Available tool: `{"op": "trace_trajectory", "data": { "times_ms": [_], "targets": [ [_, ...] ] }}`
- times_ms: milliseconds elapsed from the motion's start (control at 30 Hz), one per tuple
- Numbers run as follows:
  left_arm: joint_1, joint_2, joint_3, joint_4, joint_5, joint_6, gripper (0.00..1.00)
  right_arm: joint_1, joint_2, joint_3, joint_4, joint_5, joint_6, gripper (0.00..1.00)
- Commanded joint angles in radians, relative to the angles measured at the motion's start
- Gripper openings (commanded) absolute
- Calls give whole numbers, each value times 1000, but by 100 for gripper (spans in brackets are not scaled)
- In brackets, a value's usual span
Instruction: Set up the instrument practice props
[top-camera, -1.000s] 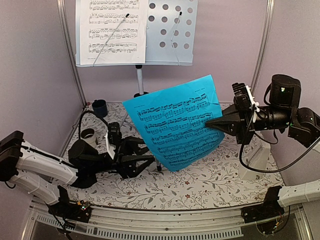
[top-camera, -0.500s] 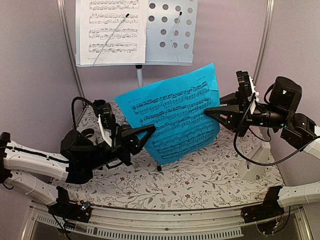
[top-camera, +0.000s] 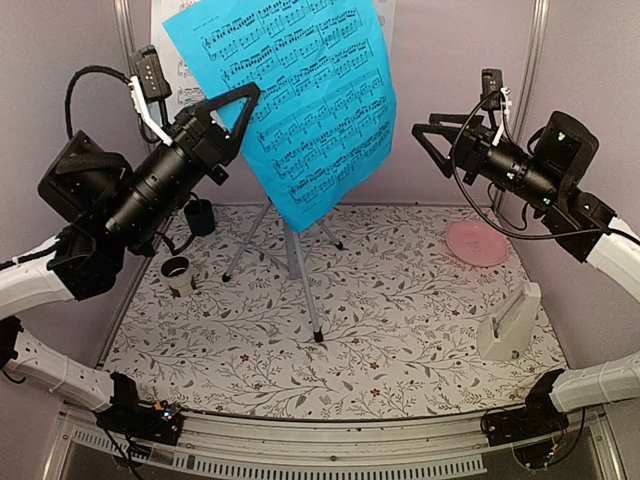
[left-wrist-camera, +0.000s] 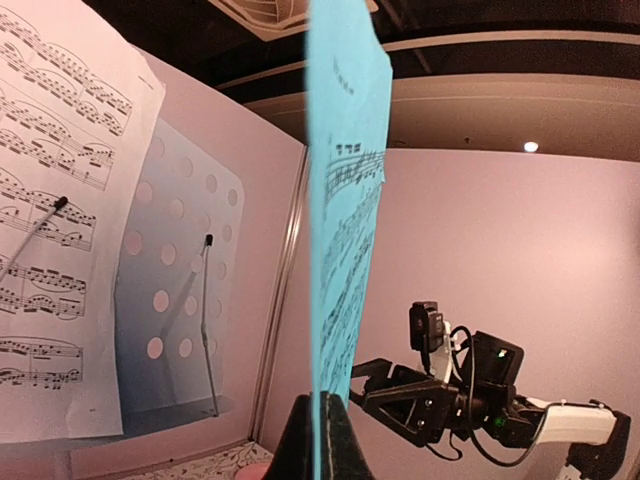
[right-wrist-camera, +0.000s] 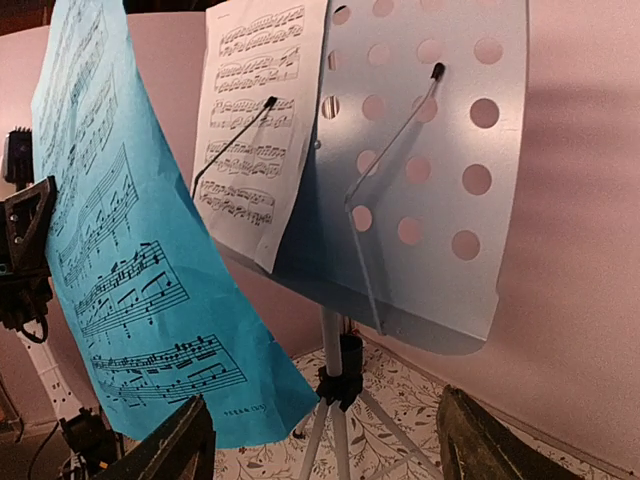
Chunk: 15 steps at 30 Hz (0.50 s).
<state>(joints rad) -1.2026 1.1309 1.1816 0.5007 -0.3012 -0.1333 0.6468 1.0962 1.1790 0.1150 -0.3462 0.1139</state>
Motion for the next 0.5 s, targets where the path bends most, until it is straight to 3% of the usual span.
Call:
{"op": "trace_trajectory", "data": {
  "times_ms": [0, 267, 467],
  "targets": [
    [17, 27, 156, -289, -132, 78, 0, -27, 70, 142, 51, 137, 136, 77],
    [77, 138, 502, -626, -181, 151, 0, -31, 270, 407, 2, 157, 275, 73],
    [113, 207, 664, -705, -208, 222, 0, -30, 382, 508, 24, 101, 382, 69]
  ]
}}
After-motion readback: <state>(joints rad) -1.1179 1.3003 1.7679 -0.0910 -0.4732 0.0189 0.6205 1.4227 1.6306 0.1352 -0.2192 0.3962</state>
